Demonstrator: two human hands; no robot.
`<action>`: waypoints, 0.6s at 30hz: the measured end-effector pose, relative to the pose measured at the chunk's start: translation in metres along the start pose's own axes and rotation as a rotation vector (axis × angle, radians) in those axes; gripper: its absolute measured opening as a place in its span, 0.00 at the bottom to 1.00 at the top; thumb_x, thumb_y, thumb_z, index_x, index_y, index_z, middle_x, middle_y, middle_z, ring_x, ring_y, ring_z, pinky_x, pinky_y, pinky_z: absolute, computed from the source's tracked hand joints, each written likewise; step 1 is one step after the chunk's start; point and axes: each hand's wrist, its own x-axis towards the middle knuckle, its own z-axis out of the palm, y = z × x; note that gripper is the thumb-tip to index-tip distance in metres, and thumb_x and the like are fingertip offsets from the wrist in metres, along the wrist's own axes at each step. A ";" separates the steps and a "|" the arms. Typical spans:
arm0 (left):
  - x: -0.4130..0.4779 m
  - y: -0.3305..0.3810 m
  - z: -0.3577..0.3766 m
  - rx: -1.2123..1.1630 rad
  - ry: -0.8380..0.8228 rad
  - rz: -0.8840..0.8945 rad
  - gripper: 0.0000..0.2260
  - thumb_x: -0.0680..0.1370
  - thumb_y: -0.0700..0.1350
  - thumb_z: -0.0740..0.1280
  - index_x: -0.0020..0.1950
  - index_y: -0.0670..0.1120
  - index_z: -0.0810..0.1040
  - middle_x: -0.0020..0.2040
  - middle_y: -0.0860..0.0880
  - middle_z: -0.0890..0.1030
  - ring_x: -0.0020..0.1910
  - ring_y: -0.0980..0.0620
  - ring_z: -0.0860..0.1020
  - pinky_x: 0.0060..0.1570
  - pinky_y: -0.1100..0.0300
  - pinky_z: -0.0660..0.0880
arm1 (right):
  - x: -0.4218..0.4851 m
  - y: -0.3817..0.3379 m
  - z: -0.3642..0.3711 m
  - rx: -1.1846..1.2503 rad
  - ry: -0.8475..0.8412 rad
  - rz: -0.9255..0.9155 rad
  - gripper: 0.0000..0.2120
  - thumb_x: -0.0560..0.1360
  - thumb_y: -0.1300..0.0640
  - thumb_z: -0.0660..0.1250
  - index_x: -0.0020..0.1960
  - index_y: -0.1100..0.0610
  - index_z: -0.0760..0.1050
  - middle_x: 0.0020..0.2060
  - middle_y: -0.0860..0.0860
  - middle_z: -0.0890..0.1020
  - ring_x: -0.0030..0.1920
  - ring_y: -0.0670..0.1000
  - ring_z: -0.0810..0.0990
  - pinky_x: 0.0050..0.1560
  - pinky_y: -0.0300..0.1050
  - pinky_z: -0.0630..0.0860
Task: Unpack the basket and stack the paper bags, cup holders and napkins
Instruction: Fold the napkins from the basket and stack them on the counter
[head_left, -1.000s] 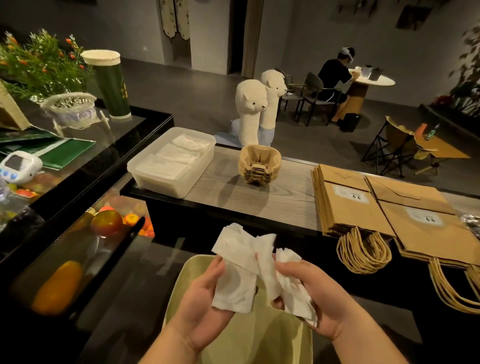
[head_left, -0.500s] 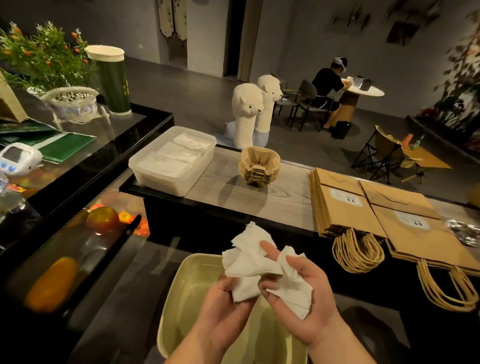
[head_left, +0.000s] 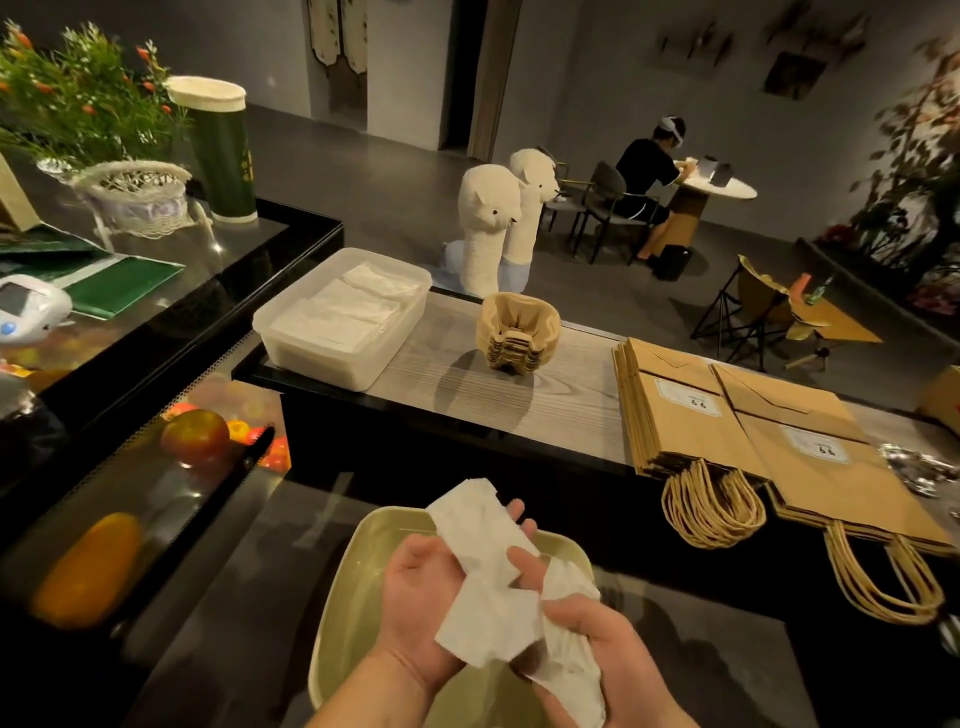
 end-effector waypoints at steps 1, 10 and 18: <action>0.000 0.001 0.004 0.038 0.022 0.019 0.31 0.78 0.49 0.61 0.81 0.42 0.63 0.81 0.39 0.63 0.77 0.37 0.66 0.76 0.39 0.61 | -0.002 0.000 0.002 -0.051 0.005 -0.019 0.38 0.52 0.69 0.76 0.64 0.65 0.80 0.62 0.65 0.81 0.60 0.68 0.82 0.62 0.66 0.74; 0.012 0.007 0.024 0.145 0.276 0.239 0.17 0.86 0.48 0.56 0.70 0.46 0.77 0.65 0.44 0.83 0.66 0.42 0.80 0.64 0.43 0.73 | -0.005 0.009 0.000 -0.269 0.308 -0.236 0.12 0.70 0.74 0.67 0.45 0.63 0.85 0.47 0.68 0.83 0.47 0.68 0.82 0.51 0.61 0.77; 0.007 -0.009 -0.005 0.068 0.308 -0.035 0.25 0.85 0.50 0.55 0.74 0.34 0.72 0.69 0.32 0.76 0.70 0.32 0.75 0.72 0.37 0.66 | -0.007 -0.029 0.032 -0.283 0.039 -0.430 0.13 0.64 0.68 0.71 0.48 0.60 0.78 0.39 0.59 0.80 0.37 0.57 0.80 0.38 0.50 0.76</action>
